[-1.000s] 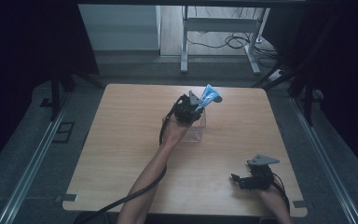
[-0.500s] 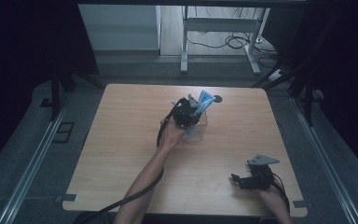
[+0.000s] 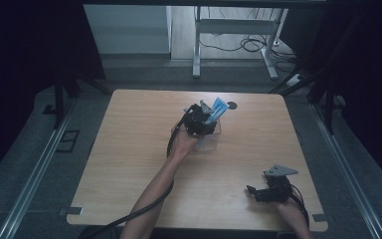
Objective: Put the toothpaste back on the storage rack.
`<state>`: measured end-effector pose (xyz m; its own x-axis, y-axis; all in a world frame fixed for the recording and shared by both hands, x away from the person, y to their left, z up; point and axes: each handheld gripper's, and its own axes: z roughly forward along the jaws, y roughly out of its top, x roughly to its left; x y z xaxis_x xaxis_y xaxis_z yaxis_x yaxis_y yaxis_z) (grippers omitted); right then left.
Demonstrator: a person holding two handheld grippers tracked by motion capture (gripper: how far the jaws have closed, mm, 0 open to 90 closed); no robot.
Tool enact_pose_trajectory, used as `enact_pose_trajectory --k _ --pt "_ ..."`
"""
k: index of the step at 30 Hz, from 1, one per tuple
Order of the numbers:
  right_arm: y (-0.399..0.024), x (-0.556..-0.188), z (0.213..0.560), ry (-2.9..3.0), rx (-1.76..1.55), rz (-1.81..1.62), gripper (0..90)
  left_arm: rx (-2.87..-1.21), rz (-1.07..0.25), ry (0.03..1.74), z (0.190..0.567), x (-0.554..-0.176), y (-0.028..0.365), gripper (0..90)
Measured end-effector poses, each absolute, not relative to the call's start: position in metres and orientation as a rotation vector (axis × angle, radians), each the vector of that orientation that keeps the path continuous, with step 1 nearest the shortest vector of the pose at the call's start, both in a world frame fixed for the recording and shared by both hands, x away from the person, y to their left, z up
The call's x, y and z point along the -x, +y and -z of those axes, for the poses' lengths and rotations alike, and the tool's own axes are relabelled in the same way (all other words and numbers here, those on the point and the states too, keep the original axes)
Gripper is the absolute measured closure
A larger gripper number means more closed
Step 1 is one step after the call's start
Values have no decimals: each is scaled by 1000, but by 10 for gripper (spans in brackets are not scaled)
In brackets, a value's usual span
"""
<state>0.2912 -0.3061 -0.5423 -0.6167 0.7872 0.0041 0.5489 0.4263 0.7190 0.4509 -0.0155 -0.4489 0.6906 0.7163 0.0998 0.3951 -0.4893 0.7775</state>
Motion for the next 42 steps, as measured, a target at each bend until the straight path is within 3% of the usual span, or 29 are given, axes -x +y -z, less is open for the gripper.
enact_pose_trajectory --k 7,19,42 --pt "-306 -291 542 2350 -1148 -1001 85 -2110 -489 867 446 -447 -11 305" --pt "-306 -291 542 2350 -1147 -1000 85 -2114 -443 864 437 -437 -6 170" --pt "-306 -291 542 2350 -1150 -1001 85 -2111 -383 829 431 -415 7 131"
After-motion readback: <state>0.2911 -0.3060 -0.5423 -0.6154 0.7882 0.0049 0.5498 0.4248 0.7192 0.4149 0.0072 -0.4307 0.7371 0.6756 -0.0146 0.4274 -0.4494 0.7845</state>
